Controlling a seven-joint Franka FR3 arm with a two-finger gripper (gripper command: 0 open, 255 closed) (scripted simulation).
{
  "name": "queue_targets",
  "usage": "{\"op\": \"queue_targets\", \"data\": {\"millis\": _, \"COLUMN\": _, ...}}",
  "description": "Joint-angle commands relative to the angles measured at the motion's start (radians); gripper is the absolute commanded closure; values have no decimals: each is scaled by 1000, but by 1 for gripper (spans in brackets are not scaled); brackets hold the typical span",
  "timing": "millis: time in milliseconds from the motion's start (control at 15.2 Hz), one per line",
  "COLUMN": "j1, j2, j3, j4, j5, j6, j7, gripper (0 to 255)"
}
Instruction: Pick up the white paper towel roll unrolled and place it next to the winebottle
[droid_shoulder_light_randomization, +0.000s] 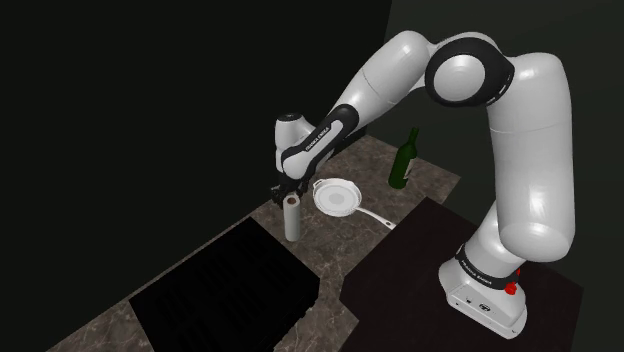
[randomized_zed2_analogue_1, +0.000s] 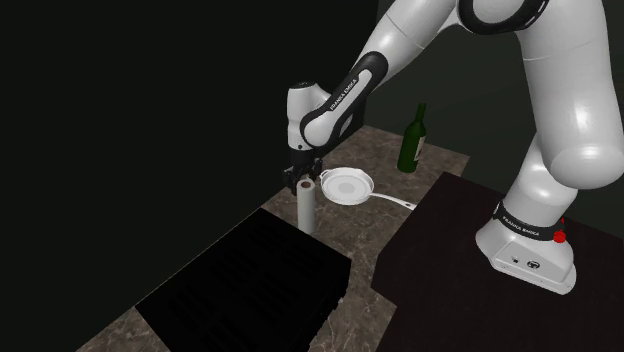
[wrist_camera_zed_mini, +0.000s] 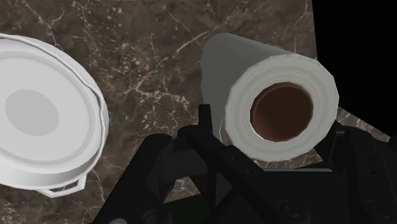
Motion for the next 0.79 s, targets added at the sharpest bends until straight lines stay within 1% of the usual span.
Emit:
{"op": "queue_targets", "data": {"millis": 0, "j1": 0, "j2": 0, "j3": 0, "j4": 0, "j5": 0, "j6": 0, "j7": 0, "gripper": 255}}
{"op": "queue_targets", "data": {"millis": 462, "j1": 0, "j2": 0, "j3": 0, "j4": 0, "j5": 0, "j6": 0, "j7": 0, "gripper": 255}}
{"op": "queue_targets", "data": {"millis": 726, "j1": -4, "j2": -44, "j3": 6, "j4": -6, "j5": 6, "j6": -38, "j7": -2, "gripper": 255}}
